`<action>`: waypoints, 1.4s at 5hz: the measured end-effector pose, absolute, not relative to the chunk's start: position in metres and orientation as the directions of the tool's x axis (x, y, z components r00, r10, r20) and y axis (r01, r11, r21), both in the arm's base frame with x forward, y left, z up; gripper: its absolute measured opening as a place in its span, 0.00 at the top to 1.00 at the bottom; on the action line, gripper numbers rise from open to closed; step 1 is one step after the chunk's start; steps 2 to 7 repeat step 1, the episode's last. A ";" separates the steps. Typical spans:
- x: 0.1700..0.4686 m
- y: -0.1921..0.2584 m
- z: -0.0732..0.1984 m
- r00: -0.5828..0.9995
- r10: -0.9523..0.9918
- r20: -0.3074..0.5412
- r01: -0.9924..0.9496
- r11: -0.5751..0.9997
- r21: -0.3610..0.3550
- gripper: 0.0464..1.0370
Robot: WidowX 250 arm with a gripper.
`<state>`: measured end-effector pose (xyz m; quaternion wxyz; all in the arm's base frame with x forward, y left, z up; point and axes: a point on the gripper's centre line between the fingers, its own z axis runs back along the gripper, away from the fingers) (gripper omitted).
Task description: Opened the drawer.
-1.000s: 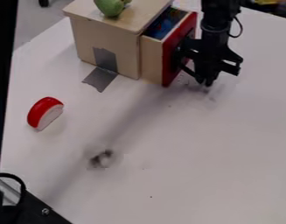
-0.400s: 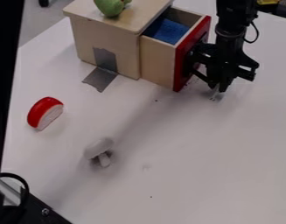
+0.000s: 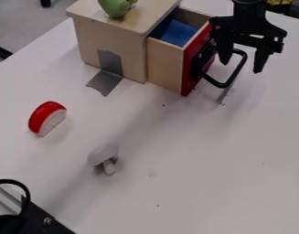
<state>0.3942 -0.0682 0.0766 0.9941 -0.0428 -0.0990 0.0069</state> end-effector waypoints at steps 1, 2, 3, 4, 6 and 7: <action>0.391 -0.068 0.099 0.975 0.015 0.223 0.006 0.996 -0.093 0.04; 0.391 -0.068 0.099 0.975 0.015 0.223 0.006 0.996 -0.093 0.04; 0.391 -0.068 0.099 0.975 0.015 0.223 0.006 0.996 -0.093 0.04; 0.391 -0.068 0.099 0.975 0.015 0.223 0.006 0.996 -0.093 0.04; 0.391 -0.068 0.099 0.975 0.015 0.223 0.006 0.996 -0.093 0.04; 0.391 -0.068 0.099 0.975 0.015 0.223 0.006 0.996 -0.093 0.04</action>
